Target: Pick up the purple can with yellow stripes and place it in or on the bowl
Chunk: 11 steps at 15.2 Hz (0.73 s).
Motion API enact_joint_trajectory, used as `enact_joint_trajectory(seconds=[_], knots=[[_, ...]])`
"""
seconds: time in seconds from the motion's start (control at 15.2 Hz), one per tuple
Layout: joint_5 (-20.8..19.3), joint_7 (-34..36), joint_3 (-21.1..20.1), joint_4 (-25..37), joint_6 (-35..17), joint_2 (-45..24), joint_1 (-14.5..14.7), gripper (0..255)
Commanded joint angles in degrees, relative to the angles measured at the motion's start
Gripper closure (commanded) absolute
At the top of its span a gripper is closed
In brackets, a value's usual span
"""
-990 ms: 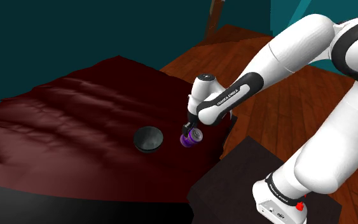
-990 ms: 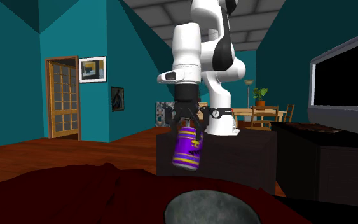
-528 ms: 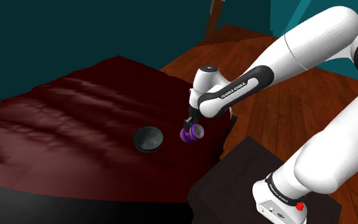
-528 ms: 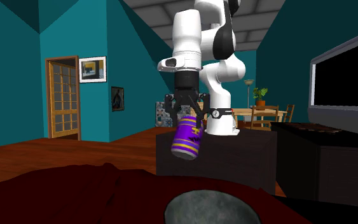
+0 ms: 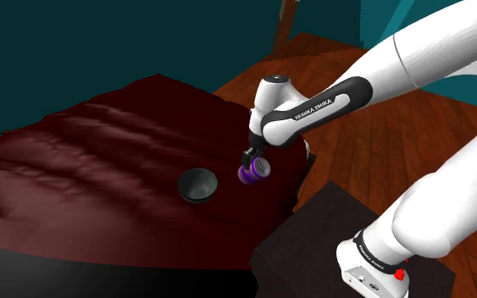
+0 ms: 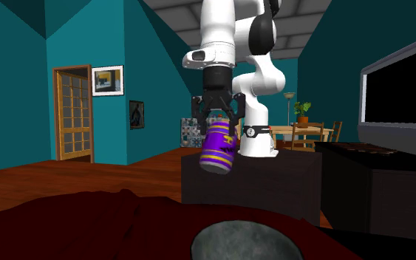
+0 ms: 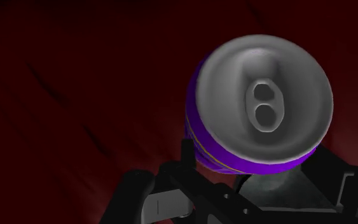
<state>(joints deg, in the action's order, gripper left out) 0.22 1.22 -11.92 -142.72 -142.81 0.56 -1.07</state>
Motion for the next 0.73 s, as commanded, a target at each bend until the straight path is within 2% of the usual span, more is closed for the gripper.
enact_joint_trajectory(seconds=[0.0,0.66], knots=[[-0.97,2.19,-0.74,4.11,1.48,-2.69,0.69,255],[-6.22,11.79,-2.41,29.33,11.33,-18.69,5.95,255]])
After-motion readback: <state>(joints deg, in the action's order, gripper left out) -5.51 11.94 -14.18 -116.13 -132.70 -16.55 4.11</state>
